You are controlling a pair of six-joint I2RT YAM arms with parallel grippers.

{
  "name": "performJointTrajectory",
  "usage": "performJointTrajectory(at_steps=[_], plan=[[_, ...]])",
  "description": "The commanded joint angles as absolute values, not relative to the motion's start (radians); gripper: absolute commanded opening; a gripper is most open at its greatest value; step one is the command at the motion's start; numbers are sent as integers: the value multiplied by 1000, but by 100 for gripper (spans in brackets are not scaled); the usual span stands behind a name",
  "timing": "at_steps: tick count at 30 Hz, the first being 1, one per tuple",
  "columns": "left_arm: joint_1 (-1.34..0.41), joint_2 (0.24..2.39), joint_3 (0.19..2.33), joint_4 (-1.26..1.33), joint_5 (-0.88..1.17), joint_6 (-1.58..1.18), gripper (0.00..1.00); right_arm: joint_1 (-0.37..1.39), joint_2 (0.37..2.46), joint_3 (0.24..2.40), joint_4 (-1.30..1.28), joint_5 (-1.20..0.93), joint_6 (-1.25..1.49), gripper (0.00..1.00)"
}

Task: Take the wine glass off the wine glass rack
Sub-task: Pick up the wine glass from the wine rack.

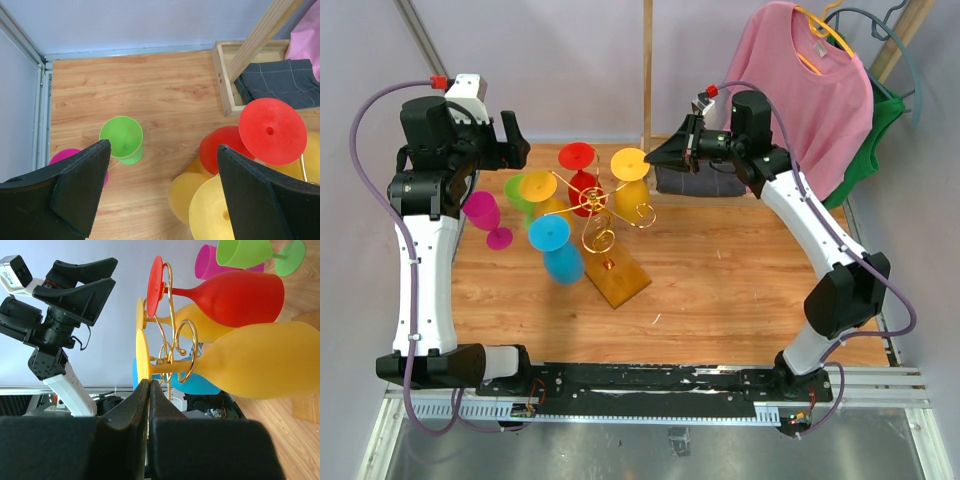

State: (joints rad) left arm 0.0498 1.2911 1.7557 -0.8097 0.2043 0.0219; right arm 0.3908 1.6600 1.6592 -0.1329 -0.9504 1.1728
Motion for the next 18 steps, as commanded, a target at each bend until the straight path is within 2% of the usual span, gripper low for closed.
performJointTrajectory(at_steps=[1,18], plan=[[47,1271,1771,-799,211,28,92,409,1678,1723,-124,-957,1158,1],[46,1280,1783,-798,211,31,92,458,1765,1829,-125,-944,1173,1]])
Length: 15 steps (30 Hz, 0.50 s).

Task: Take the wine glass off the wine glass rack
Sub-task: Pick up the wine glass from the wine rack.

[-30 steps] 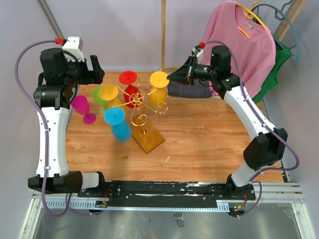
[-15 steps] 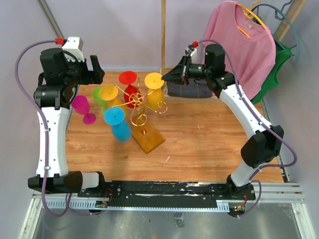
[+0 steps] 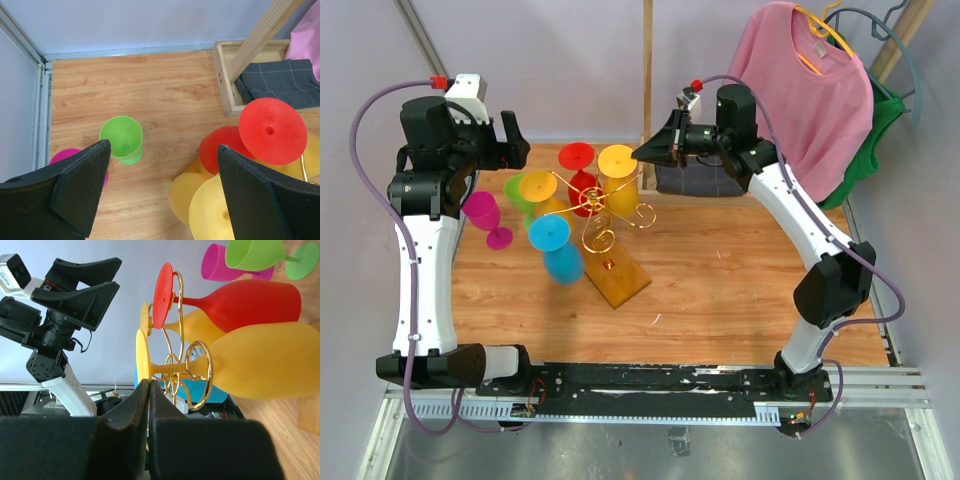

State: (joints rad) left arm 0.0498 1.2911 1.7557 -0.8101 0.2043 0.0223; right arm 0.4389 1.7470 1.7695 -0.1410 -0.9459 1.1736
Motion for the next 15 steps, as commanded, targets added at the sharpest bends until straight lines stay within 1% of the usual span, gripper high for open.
performJointTrajectory(at_steps=[1,15], plan=[[45,1281,1784,-798,212,31,92,460,1770,1835,-125,-944,1173,1],[46,1285,1796,-798,207,37,92,463,1836,1907,-135,-933,1173,1]])
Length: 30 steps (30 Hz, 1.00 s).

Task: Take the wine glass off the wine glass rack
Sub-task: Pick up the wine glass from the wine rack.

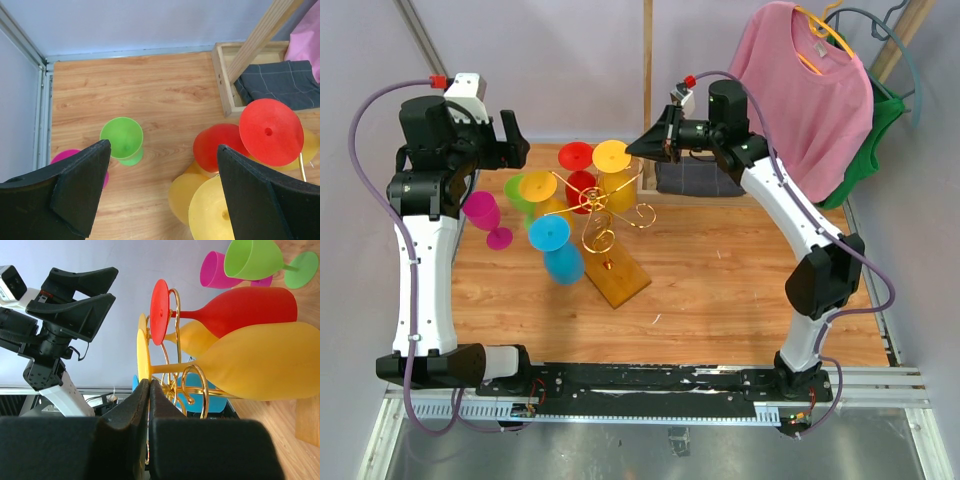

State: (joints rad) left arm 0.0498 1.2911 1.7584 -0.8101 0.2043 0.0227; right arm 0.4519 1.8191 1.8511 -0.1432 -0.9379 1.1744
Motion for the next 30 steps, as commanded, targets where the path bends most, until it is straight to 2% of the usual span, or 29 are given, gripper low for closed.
performJointTrajectory(at_steps=[1,30], plan=[[47,1286,1798,-798,207,37,92,463,1838,1910,-140,-931,1170,1],[46,1322,1833,-798,201,48,92,346,1895,1949,-118,-907,1190,1]])
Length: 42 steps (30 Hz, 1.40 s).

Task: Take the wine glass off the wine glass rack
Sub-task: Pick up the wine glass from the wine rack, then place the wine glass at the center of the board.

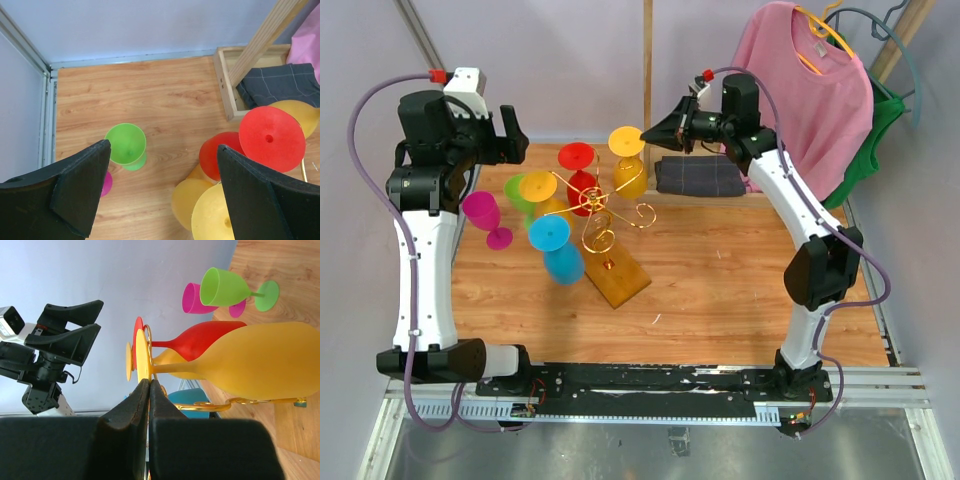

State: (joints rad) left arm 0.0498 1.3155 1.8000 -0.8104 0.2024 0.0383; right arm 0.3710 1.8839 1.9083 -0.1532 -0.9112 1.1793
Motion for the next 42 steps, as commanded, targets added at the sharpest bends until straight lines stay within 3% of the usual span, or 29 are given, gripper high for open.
performJointTrajectory(at_steps=[1,16,28,37,42], plan=[[46,1323,1834,-798,201,48,92,339,1895,1944,-112,-906,1192,1],[46,1357,1928,-833,233,48,92,144,1751,1817,-127,-930,1167,1],[44,1461,2167,-860,548,-82,95,6,1521,1840,-181,-992,1199,1],[45,1527,2203,-742,861,-286,97,26,1412,1845,93,-1008,1414,1],[40,1500,2103,-510,980,-472,97,61,1391,1806,319,-981,1553,1]])
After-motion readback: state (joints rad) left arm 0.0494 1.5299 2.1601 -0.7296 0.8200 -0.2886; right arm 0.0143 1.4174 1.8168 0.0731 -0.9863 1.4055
